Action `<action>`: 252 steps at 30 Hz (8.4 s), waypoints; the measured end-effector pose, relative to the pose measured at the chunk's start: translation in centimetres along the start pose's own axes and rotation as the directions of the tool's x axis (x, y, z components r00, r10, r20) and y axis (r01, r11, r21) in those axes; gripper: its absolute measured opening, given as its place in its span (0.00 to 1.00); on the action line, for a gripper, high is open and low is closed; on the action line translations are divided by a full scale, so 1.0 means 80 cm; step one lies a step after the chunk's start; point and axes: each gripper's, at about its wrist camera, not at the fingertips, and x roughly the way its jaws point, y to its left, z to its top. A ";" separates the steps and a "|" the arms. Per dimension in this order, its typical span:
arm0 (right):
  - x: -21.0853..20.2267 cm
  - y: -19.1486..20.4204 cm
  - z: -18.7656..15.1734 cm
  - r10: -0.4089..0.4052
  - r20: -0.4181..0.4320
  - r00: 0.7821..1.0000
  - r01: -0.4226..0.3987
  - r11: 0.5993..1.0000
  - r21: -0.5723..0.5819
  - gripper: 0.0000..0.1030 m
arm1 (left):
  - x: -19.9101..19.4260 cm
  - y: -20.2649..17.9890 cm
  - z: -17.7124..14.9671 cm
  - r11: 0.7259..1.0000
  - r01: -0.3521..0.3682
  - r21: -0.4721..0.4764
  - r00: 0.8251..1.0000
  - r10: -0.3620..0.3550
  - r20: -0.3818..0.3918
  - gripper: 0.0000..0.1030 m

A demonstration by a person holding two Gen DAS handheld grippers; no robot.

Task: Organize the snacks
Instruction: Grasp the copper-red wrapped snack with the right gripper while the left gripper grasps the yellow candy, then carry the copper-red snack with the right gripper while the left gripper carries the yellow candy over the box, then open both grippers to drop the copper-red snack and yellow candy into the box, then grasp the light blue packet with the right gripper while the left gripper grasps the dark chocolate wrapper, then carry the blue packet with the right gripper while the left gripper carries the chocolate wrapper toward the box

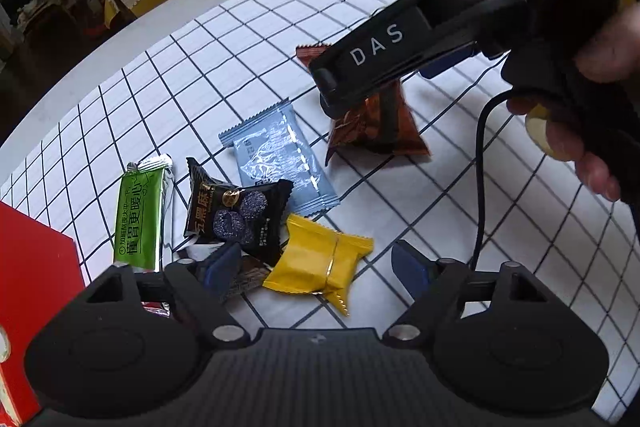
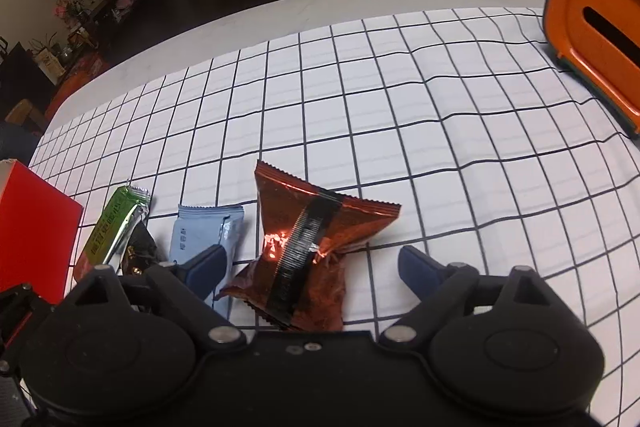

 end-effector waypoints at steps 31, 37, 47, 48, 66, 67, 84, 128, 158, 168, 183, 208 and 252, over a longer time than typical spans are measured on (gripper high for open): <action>-0.053 0.007 -0.053 0.006 0.030 1.000 -0.005 0.999 -0.036 0.36 | -0.018 -0.002 -0.042 0.991 0.001 -0.137 1.000 -0.003 -0.017 0.38; -0.088 0.016 -0.073 0.035 0.034 0.999 -0.034 0.999 -0.037 0.37 | -0.052 0.005 -0.062 0.982 0.009 -0.190 1.000 -0.008 0.005 0.38; -0.139 0.062 -0.094 0.085 0.060 0.995 -0.081 0.994 -0.073 0.37 | -0.130 0.026 -0.086 0.968 -0.008 -0.249 0.995 0.033 0.096 0.38; -0.143 0.068 -0.094 0.090 0.064 0.994 -0.086 0.993 -0.076 0.37 | -0.138 0.030 -0.089 0.967 -0.014 -0.256 0.993 0.043 0.106 0.38; -0.176 0.228 -0.072 0.186 0.124 0.975 -0.153 0.959 -0.239 0.37 | -0.246 0.163 -0.138 0.909 -0.110 -0.401 0.952 0.212 0.220 0.38; -0.174 0.238 -0.070 0.189 0.124 0.974 -0.154 0.956 -0.248 0.37 | -0.248 0.172 -0.141 0.906 -0.117 -0.406 0.950 0.221 0.221 0.38; -0.098 0.383 -0.030 0.202 0.067 0.977 -0.170 0.929 -0.328 0.37 | -0.239 0.323 -0.187 0.856 -0.186 -0.482 0.946 0.288 0.146 0.38; -0.134 0.329 -0.062 0.245 0.037 0.969 -0.224 0.931 -0.288 0.56 | -0.251 0.253 -0.192 0.907 -0.089 -0.412 0.958 0.190 0.213 0.52; -0.108 0.094 -0.035 0.108 0.079 0.991 -0.087 0.967 -0.238 0.95 | -0.140 0.073 -0.080 0.946 -0.071 -0.316 0.969 0.140 0.202 0.83; -0.023 0.074 0.000 0.051 0.012 0.999 -0.047 0.972 -0.229 0.94 | -0.072 0.054 -0.053 0.944 -0.150 -0.294 0.971 0.196 0.134 0.83; 0.062 0.104 0.014 -0.005 -0.061 0.998 -0.005 0.986 -0.166 0.85 | -0.027 0.066 -0.041 0.937 -0.155 -0.314 0.981 0.184 0.064 0.82; 0.046 0.087 -0.036 -0.048 0.006 0.999 0.048 0.986 -0.162 0.46 | -0.016 0.061 -0.034 0.949 -0.096 -0.300 0.993 0.112 0.037 0.30; -0.174 0.209 -0.100 0.180 0.081 0.980 -0.150 0.946 -0.287 0.46 | -0.232 0.141 -0.142 0.883 -0.081 -0.463 0.970 0.177 0.166 0.26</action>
